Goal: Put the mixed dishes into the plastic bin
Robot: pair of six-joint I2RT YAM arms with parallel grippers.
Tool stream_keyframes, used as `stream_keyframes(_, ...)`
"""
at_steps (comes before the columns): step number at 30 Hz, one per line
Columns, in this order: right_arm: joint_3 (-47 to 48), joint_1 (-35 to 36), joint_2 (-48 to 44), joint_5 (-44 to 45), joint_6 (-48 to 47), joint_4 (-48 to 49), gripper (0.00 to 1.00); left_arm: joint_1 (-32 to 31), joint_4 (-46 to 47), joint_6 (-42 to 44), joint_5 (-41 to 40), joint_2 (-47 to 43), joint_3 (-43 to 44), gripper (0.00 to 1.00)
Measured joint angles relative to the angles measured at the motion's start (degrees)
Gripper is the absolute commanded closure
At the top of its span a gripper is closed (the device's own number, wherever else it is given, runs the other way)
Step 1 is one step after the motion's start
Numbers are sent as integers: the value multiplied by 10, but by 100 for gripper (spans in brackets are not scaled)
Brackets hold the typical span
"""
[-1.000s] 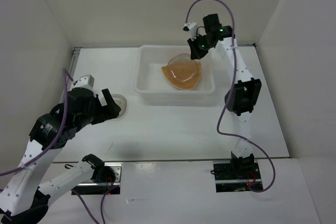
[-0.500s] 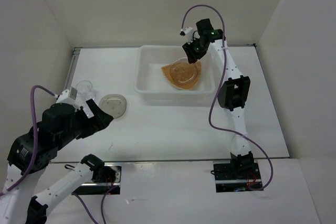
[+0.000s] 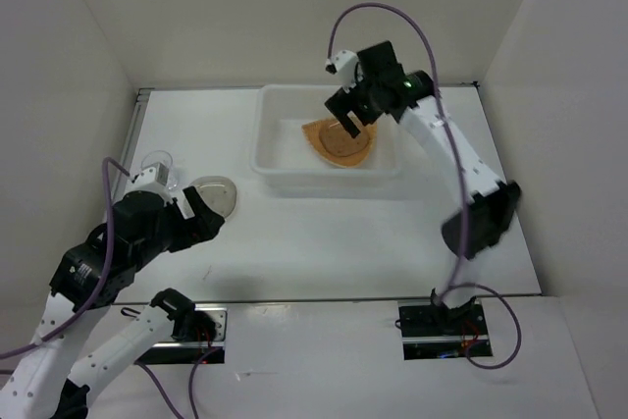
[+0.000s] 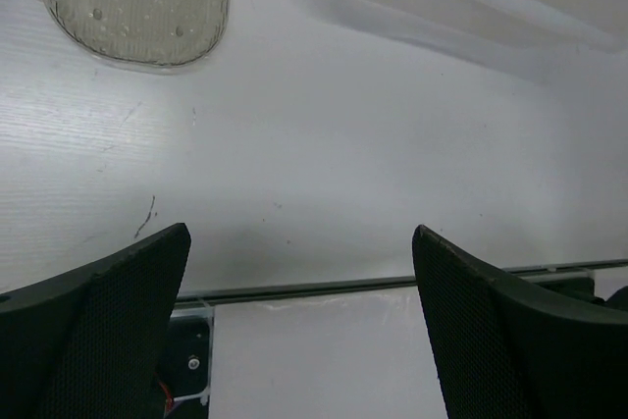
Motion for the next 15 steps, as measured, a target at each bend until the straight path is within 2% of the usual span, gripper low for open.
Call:
stream_keyframes(4, -261, 3, -284, 25, -1, 38, 2, 16, 44, 31, 4, 38, -14, 0)
stream_keyframes(7, -404, -50, -444, 42, 2, 42, 2, 20, 76, 44, -10, 118, -9, 0)
stream_keyframes(11, -507, -134, -561, 39, 21, 45, 2, 43, 96, 61, -38, 263, 14, 0)
stream_keyframes(15, -560, -169, -619, 19, 38, 58, 2, 88, 125, 80, -21, 402, 35, 0)
